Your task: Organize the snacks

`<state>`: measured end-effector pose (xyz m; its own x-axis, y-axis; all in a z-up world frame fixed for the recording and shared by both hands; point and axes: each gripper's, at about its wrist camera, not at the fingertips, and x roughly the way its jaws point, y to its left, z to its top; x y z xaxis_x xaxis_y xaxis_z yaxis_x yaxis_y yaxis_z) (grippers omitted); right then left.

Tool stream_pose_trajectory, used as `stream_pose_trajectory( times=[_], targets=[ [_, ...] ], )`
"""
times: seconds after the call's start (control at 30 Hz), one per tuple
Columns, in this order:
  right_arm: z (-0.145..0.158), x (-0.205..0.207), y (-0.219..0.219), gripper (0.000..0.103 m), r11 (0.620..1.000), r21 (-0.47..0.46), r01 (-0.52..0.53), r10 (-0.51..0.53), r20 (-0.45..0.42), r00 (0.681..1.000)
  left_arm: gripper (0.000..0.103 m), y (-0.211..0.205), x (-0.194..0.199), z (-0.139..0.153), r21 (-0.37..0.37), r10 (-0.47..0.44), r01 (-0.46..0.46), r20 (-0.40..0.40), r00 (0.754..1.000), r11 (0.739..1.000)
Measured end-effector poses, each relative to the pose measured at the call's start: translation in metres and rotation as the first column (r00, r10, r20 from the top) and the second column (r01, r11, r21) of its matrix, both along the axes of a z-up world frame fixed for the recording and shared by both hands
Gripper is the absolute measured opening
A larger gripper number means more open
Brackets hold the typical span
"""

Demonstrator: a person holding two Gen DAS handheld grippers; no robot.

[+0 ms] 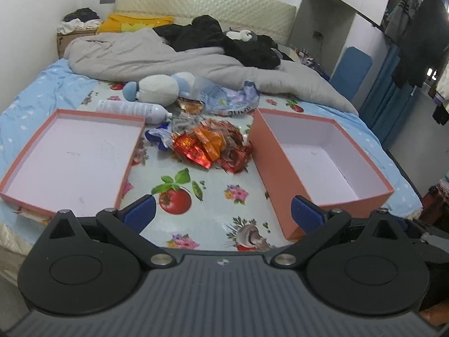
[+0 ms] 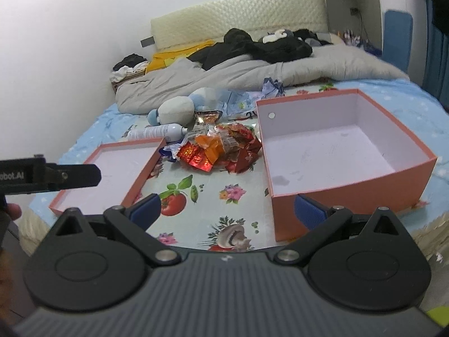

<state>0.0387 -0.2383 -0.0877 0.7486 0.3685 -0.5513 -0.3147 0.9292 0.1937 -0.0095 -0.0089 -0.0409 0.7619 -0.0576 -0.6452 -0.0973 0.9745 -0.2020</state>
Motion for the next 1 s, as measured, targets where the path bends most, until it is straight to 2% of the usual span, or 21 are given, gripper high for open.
stream_pose_trajectory(
  times=[0.2,0.43,0.6,0.77,1.0],
  targets=[
    [-0.007,0.005,-0.001,0.099,1.000,0.020,0.003,-0.002,-0.037,0.999,0.103,0.001,0.004,-0.008,-0.006,-0.002,0.002,-0.033,0.999,1.000],
    [-0.013,0.008,-0.003,0.099,0.999,0.042,0.021,-0.019,-0.061,0.998,0.103,0.002,0.012,-0.009,0.009,-0.029,0.030,-0.034,0.999,1.000],
    [-0.016,0.014,0.002,0.094,0.999,0.035,0.019,-0.016,-0.088,0.996,0.103,0.007,0.015,-0.013,-0.018,-0.026,0.026,-0.038,0.999,1.000],
    [-0.017,0.015,0.005,0.094,0.999,0.036,0.026,-0.023,-0.080,0.997,0.103,0.009,0.016,-0.017,-0.020,-0.017,0.016,-0.041,0.999,1.000],
    [-0.025,0.019,0.019,0.094,1.000,0.024,0.011,-0.011,-0.005,1.000,0.103,0.020,0.035,-0.031,-0.020,-0.022,0.021,-0.060,0.998,1.000]
  ],
)
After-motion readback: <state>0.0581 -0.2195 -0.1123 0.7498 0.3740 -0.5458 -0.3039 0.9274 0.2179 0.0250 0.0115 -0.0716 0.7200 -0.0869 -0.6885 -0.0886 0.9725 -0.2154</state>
